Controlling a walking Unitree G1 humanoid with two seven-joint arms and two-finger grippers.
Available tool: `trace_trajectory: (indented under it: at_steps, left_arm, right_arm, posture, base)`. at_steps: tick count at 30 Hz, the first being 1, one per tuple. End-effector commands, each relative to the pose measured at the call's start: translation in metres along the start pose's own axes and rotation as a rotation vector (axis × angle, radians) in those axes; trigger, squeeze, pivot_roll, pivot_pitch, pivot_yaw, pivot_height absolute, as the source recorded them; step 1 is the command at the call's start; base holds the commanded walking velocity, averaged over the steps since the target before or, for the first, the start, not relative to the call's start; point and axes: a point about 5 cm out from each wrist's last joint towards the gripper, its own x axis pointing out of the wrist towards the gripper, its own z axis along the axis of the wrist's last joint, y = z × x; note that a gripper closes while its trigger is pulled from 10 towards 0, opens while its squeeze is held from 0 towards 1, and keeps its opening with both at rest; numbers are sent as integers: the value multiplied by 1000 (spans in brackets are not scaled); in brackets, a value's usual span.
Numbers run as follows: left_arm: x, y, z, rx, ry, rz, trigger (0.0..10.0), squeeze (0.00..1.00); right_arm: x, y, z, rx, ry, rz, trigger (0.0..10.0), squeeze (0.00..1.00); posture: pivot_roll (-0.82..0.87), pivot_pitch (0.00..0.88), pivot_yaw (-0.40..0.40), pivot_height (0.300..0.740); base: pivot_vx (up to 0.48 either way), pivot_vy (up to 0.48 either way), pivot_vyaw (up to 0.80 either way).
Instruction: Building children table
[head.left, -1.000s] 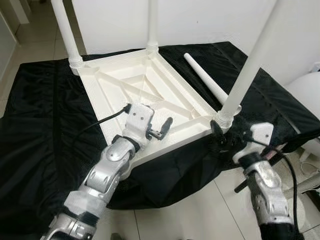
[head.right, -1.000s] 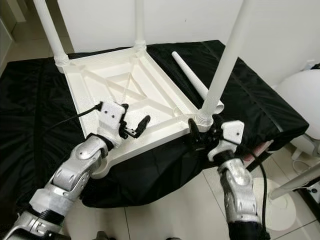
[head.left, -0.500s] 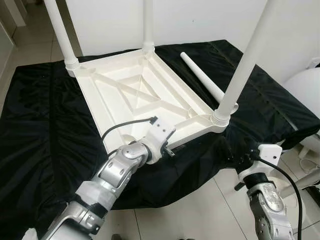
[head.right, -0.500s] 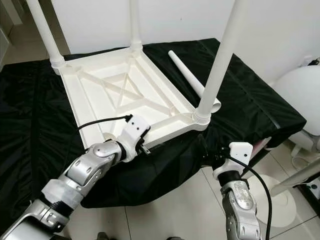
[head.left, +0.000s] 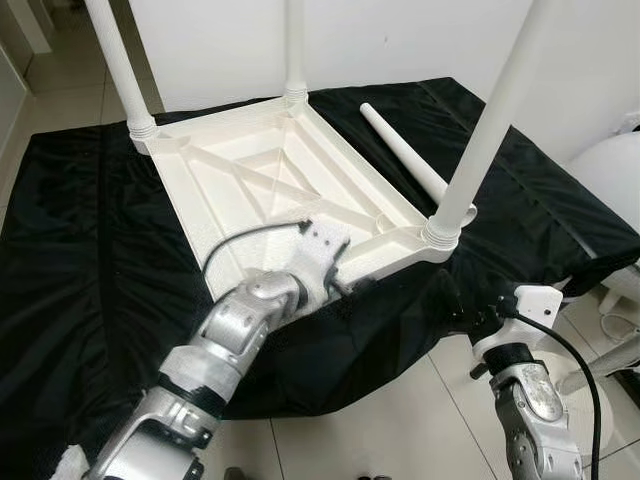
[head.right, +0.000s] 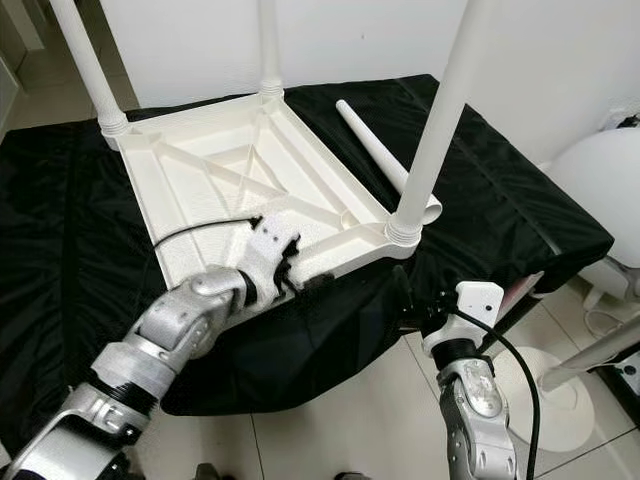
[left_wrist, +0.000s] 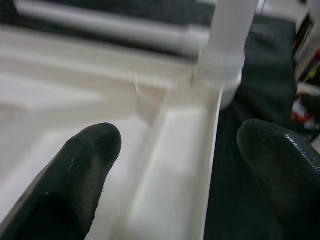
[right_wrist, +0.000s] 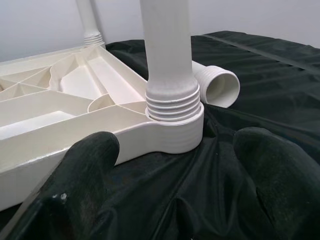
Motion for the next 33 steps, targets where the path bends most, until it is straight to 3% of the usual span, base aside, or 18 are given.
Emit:
trace_trajectory:
  at_steps: [1,6,8,14,20,22,30,32,33]
  left_arm:
    - [-1,-7,-6,-33,11,-99,10000,0]
    - [3,-6,-11,3,42,-74,10000,0]
    - [11,-1,-22,32,128,8,10000,0]
    - [18,15,-34,19,238,183,10000,0]
    - [18,19,-34,11,245,217,10000,0]
    - [17,33,-34,-37,255,327,10000,0]
    - [15,45,-36,-46,273,411,10000,0]
    - [13,47,-37,-21,285,430,9490,0]
    - [12,48,-38,8,296,443,4235,0]
  right_arm:
    - [0,0,-2,-1,19,1,10000,0]
    - [1,1,-2,-2,18,1,10000,0]
    - [3,3,-1,0,16,3,10000,0]
    - [3,7,-1,7,15,-1,10000,0]
    - [3,8,-1,8,14,-1,10000,0]
    - [3,10,-2,14,16,-2,10000,0]
    - [4,11,-2,16,18,-4,10000,0]
    - [5,11,-2,15,18,-3,10000,0]
    - [7,11,-2,13,19,1,10000,0]
  posture:
    - [-90,87,42,740]
    - [-90,87,42,740]
    - [-93,83,45,740]
    - [-96,84,50,740]
    - [-101,85,52,740]
    - [-104,86,53,740]
    - [-103,84,52,740]
    - [-101,81,49,740]
    - [-99,76,46,740]
  base:
    - [0,0,0]
    - [0,0,0]
    - [0,0,0]
    - [0,0,0]
    - [0,0,0]
    - [0,0,0]
    - [0,0,0]
    - [0,0,0]
    - [0,0,0]
